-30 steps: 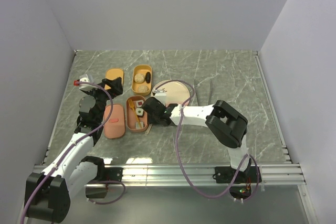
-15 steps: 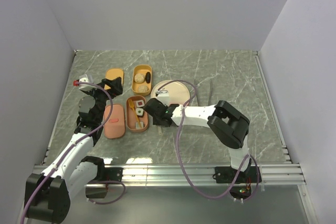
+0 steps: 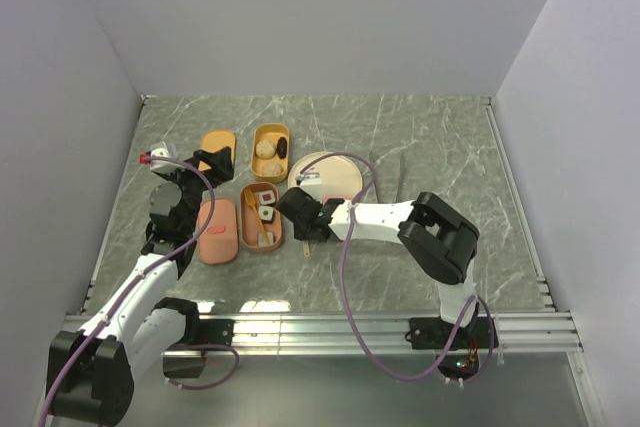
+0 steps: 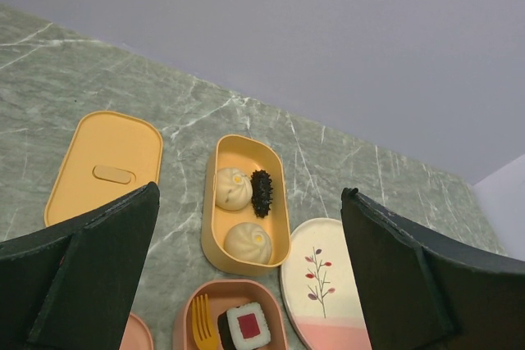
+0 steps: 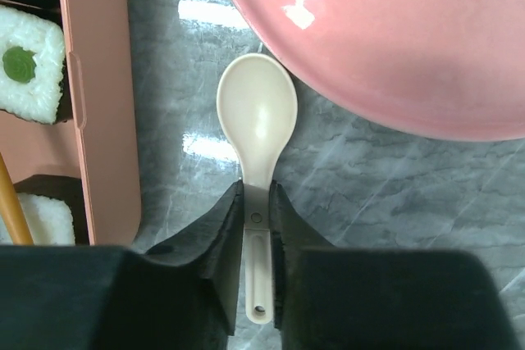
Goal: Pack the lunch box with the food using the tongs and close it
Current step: Pick up a utensil with the right arm, then place the utensil into the lunch box
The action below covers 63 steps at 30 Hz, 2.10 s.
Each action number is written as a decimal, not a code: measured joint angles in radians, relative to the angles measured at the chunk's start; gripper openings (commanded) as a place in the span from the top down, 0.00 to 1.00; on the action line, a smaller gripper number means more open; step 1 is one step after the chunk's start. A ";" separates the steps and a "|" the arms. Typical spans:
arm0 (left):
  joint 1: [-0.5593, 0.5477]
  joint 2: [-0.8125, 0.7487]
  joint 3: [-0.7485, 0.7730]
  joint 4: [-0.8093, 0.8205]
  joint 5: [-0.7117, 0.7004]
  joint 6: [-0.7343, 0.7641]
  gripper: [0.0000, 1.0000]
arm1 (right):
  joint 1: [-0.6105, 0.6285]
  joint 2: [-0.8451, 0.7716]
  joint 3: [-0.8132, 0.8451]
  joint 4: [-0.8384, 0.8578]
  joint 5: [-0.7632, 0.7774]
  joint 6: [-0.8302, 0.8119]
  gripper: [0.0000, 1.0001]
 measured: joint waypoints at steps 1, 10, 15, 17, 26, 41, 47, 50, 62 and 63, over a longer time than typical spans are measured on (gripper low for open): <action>0.000 0.000 0.000 0.000 0.000 0.000 0.01 | 0.000 -0.001 -0.002 0.003 -0.003 -0.008 0.89; 0.000 0.000 0.000 0.000 -0.001 0.000 0.01 | 0.000 -0.024 -0.007 -0.047 0.008 -0.047 0.95; 0.000 0.000 0.000 0.000 -0.001 0.000 0.01 | 0.000 -0.077 -0.006 -0.102 0.030 -0.100 0.96; 0.000 0.000 0.000 0.000 -0.002 0.000 0.01 | 0.000 -0.099 0.003 -0.104 0.030 -0.126 0.95; 0.000 -0.006 0.000 0.000 -0.007 0.000 0.00 | 0.019 -0.095 0.147 -0.051 -0.014 -0.218 0.95; 0.000 -0.006 0.000 0.000 -0.007 0.000 0.01 | 0.028 0.138 0.388 -0.003 -0.135 -0.286 0.95; 0.000 -0.005 0.000 0.000 -0.007 0.000 0.01 | 0.028 0.181 0.416 -0.020 -0.129 -0.288 0.95; 0.000 -0.004 0.000 0.000 -0.007 0.000 0.01 | 0.027 0.182 0.420 -0.024 -0.124 -0.290 0.95; 0.000 0.003 0.000 0.000 -0.014 0.000 0.01 | 0.027 0.214 0.462 -0.046 -0.097 -0.290 0.88; 0.000 0.003 0.000 0.000 -0.015 0.000 0.01 | 0.027 0.214 0.462 -0.049 -0.093 -0.290 0.87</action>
